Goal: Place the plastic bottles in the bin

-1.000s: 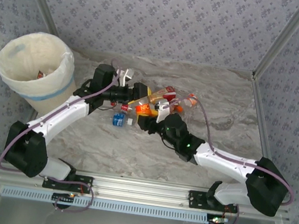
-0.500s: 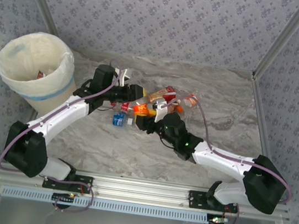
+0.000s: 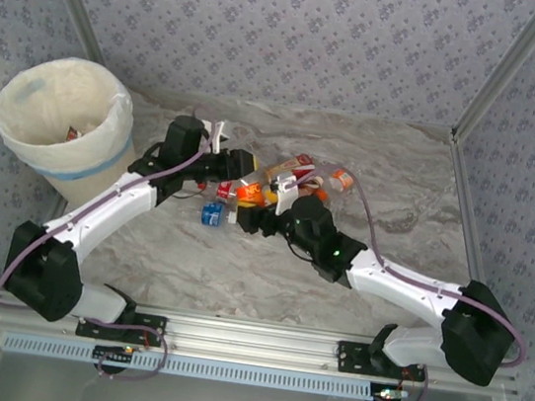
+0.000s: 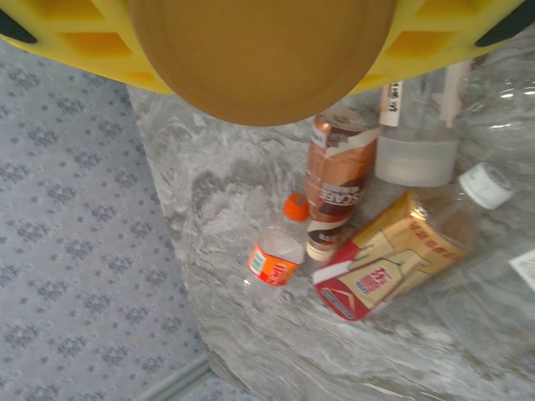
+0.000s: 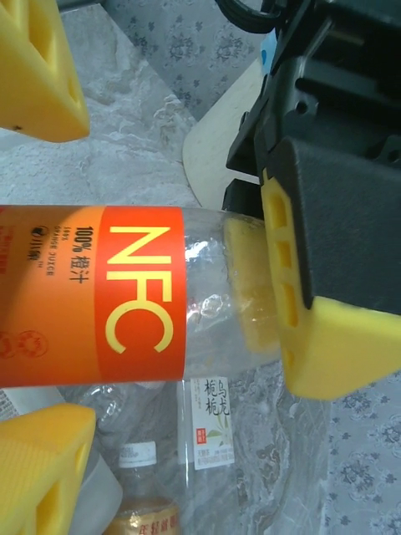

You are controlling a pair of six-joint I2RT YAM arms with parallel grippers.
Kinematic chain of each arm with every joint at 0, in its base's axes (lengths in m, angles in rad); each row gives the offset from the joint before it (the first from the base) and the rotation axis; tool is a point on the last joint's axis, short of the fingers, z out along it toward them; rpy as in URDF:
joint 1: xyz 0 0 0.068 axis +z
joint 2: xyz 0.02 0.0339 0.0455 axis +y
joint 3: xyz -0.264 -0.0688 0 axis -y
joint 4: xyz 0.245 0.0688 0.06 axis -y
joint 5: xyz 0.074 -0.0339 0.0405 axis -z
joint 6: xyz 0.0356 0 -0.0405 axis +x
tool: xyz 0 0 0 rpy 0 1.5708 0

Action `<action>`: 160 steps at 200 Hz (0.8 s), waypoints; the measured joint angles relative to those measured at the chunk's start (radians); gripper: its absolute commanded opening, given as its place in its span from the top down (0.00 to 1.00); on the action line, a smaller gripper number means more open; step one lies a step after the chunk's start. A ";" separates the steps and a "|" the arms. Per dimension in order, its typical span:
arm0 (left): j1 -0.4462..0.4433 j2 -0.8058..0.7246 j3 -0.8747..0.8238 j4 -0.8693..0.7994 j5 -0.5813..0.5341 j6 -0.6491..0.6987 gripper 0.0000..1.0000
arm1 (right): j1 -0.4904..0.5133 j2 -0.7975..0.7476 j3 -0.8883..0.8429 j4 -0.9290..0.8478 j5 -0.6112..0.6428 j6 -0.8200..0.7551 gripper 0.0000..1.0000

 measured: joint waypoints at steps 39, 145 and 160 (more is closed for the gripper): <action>0.000 -0.042 0.000 -0.045 -0.104 0.032 0.74 | -0.013 -0.060 0.007 -0.075 0.080 -0.029 0.00; 0.119 -0.079 0.277 -0.268 -0.292 0.248 0.73 | -0.074 -0.086 0.012 -0.170 0.294 0.074 0.00; 0.142 -0.084 0.322 -0.274 -0.305 0.270 0.73 | -0.074 -0.086 0.012 -0.180 0.304 0.078 0.00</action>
